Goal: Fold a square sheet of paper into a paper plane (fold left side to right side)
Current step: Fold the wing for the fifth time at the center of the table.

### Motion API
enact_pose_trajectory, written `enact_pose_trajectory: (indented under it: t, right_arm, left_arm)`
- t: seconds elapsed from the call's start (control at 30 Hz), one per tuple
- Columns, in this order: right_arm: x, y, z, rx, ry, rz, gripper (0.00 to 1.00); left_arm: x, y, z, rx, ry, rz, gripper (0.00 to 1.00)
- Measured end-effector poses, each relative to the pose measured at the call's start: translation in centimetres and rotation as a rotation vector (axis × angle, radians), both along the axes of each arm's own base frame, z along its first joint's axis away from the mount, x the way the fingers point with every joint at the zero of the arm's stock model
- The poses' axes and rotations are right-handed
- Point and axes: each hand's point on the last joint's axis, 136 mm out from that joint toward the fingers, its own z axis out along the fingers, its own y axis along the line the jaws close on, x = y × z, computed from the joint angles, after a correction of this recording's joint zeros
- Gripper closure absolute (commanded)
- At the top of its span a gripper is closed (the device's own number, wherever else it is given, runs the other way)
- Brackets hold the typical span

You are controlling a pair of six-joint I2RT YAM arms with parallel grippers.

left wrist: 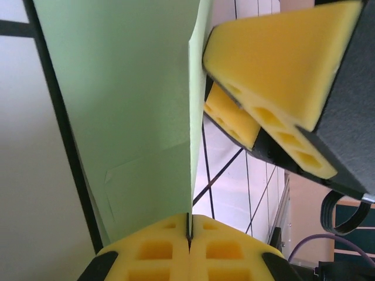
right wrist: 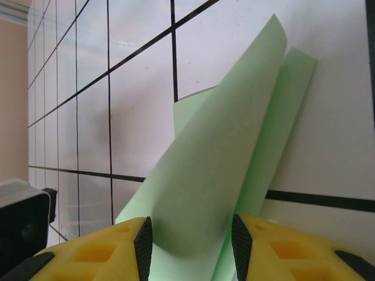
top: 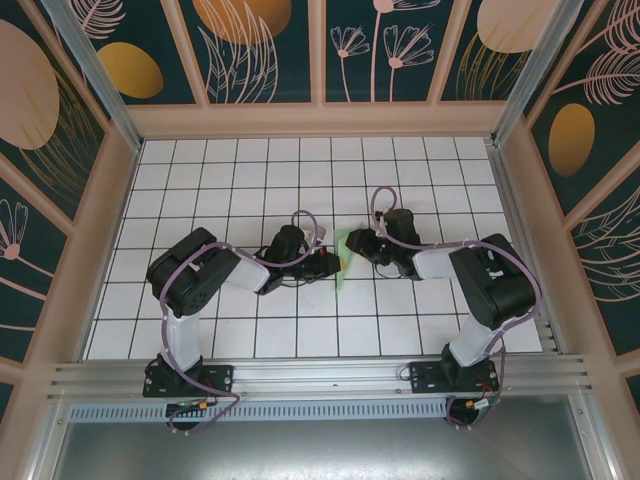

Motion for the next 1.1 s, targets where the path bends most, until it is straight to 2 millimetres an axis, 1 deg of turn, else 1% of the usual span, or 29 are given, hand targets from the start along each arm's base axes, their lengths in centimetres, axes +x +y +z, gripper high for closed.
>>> enact_pose_trajectory:
  t: [0.2, 0.27, 0.43, 0.57, 0.73, 0.77, 0.9, 1.1]
  right_arm:
    - [0.0, 0.0, -1.2, -0.041, 0.053, -0.008, 0.58]
    - [0.1, 0.0, -1.2, -0.047, 0.061, -0.009, 0.59]
    - [0.2, 0.0, -1.3, -0.055, 0.074, -0.010, 0.59]
    - [0.2, 0.1, -1.3, -0.057, 0.080, -0.010, 0.59]
    - [0.2, 0.1, -1.4, -0.062, 0.088, -0.008, 0.59]
    - [0.2, 0.1, -1.4, -0.062, 0.089, -0.008, 0.59]
    - [0.2, 0.1, -1.4, -0.063, 0.089, -0.008, 0.59]
    - [0.2, 0.1, -1.4, -0.064, 0.089, -0.007, 0.58]
  left_arm:
    - [-0.1, 0.5, -0.8, -0.009, 0.038, 0.019, 0.92]
    - [-0.1, 0.5, -0.9, -0.014, 0.046, 0.022, 0.90]
    - [0.0, 0.4, -0.7, -0.026, 0.049, 0.027, 0.80]
    - [0.0, 0.5, -0.6, -0.028, 0.051, 0.028, 0.77]
    - [0.2, 0.6, -0.8, -0.022, 0.051, 0.035, 0.77]
    - [0.2, 0.6, -0.8, -0.021, 0.050, 0.036, 0.78]
    - [0.4, 0.8, -0.9, -0.012, 0.046, 0.042, 0.87]
    - [0.5, 0.9, -0.9, -0.006, 0.043, 0.049, 0.93]
